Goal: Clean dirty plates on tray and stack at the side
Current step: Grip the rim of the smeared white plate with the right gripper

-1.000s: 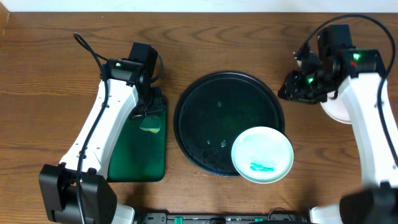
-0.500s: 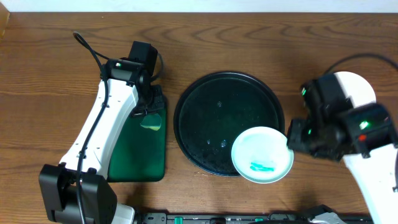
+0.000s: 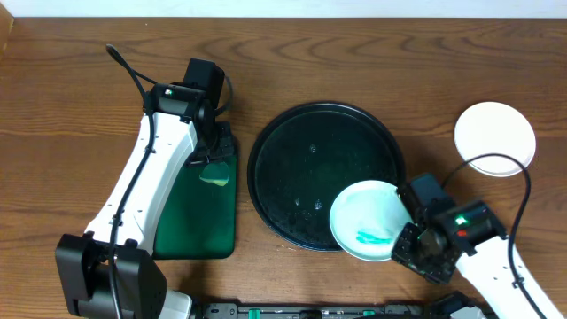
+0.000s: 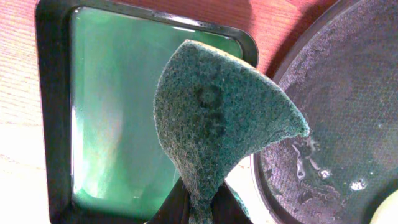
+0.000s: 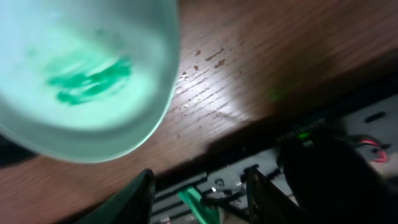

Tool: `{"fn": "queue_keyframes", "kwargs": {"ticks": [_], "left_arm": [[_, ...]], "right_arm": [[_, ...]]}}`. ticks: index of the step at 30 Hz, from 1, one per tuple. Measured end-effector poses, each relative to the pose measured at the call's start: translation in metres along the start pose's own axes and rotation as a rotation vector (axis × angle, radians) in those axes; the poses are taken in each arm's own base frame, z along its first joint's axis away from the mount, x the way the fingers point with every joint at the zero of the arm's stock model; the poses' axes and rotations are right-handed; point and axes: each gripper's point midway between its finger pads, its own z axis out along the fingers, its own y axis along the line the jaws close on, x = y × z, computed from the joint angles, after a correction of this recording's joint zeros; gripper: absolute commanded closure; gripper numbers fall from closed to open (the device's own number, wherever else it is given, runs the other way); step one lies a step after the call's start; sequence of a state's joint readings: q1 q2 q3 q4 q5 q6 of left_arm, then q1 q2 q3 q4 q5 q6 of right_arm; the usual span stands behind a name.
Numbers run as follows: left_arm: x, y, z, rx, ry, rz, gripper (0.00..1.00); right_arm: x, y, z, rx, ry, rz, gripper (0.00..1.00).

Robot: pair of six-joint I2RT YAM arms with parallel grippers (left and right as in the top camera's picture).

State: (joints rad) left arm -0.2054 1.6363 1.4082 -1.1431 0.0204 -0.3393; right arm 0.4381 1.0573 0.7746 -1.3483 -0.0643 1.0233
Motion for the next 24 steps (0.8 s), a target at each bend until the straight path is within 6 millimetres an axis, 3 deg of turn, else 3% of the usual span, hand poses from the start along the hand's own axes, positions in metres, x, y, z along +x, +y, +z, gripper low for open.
{"fn": "queue_keyframes", "kwargs": {"ticks": [4,8,13,24], "left_arm": [[0.000,0.000,0.000,0.000,-0.001,0.000,0.93],[0.000,0.000,0.000,0.000,-0.001,0.000,0.93],[0.000,0.000,0.000,0.000,0.000,0.000,0.93],[0.000,0.000,0.000,0.000,-0.001,0.000,0.93]], "right_arm": [[-0.001,-0.001,0.022,-0.007,-0.005,0.065,0.56],[-0.020,0.011,0.027,-0.058,-0.083,0.077,0.56],[-0.048,0.036,0.020,-0.159,-0.200,-0.007,0.43],[-0.086,0.014,0.035,-0.071,-0.198,-0.069,0.44]]}}
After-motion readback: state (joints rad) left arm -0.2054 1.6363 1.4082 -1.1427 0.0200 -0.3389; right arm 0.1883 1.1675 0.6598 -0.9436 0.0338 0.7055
